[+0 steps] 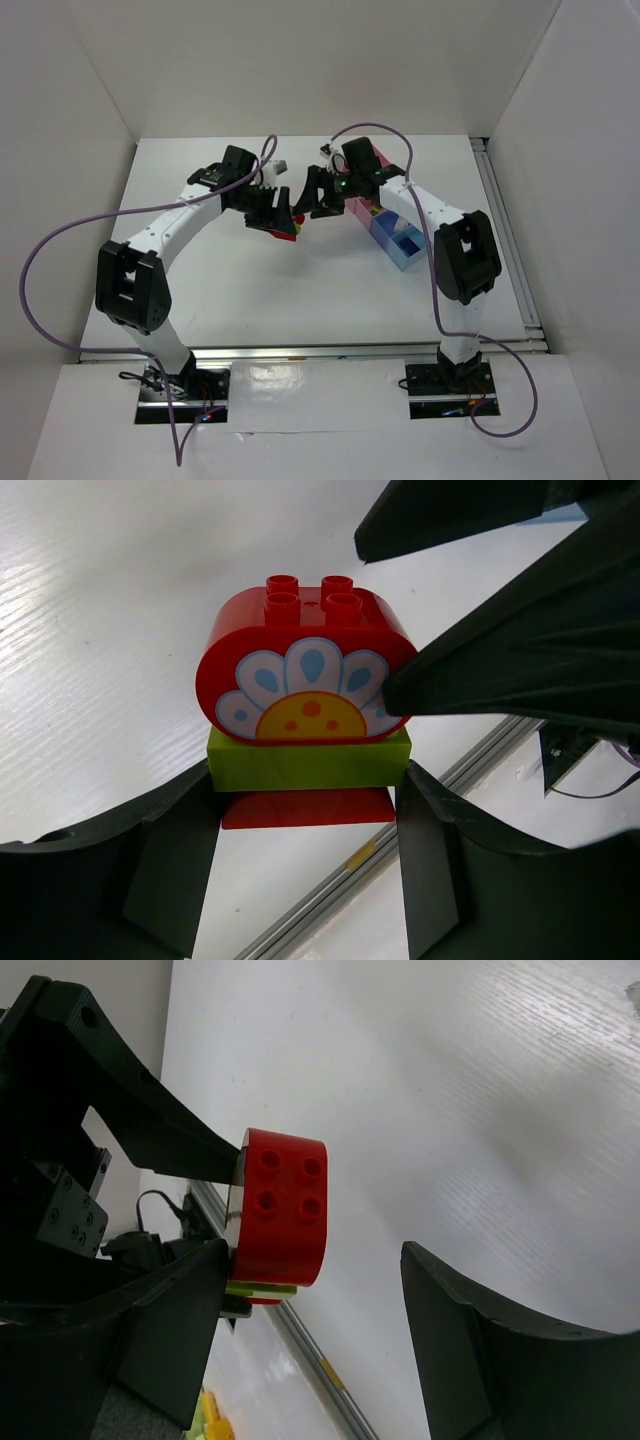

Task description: Sort the legos into containers by color

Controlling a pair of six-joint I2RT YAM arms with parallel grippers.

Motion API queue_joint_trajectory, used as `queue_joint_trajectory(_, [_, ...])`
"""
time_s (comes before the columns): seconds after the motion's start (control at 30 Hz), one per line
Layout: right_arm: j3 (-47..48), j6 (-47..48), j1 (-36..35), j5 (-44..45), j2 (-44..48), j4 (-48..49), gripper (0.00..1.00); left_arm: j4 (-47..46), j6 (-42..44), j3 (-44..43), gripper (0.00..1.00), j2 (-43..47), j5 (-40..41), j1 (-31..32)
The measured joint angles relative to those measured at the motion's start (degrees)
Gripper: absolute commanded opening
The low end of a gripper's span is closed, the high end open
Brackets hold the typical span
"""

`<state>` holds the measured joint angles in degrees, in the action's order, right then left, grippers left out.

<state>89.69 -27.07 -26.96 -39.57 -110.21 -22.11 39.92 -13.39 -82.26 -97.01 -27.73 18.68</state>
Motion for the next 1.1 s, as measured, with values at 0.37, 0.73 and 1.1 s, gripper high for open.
queue_joint_trajectory(0.37, [0.7, -1.7, -1.8, -2.7, -2.1, 3.6, 0.38, 0.5, 0.1, 0.0, 0.49, 0.1, 0.4, 0.8])
queue_joint_trajectory(0.73, [-1.7, -5.6, -1.5, 2.9, 0.2, 6.3, 0.25, -0.9, 0.2, -0.2, 0.47, 0.1, 1.4, 1.0])
queue_joint_trajectory(1.1, [-3.2, -8.3, 7.0, 19.0, 4.8, 7.8, 0.24, 0.6, 0.1, -0.6, 0.47, 0.1, 0.9, 1.4])
